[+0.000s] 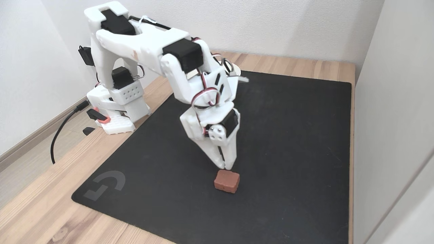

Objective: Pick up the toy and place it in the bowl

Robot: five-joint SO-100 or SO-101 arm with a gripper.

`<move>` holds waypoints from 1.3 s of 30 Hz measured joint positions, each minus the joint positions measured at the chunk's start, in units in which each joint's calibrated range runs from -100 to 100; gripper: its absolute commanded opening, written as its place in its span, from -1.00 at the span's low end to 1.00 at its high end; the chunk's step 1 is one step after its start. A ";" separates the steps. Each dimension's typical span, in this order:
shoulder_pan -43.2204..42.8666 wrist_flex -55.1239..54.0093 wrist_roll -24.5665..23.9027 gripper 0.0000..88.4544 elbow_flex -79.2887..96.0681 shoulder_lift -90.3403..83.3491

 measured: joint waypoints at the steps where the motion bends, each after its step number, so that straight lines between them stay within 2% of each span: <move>1: 0.00 0.00 0.67 -0.94 0.00 0.00; 4: -0.17 0.00 2.11 -0.94 0.00 0.00; 15: -0.17 0.00 2.37 -0.89 0.00 0.00; 16: -0.17 0.17 2.37 -0.83 0.00 0.00; 17: -0.17 0.76 2.37 -0.65 0.00 0.00; 19: 0.00 2.62 2.37 -0.44 0.00 0.00; 22: 0.33 4.31 2.37 -0.16 0.00 0.00; 23: 0.42 5.15 2.37 -0.13 0.00 0.00; 39: 0.17 11.23 2.37 -0.12 -0.47 0.67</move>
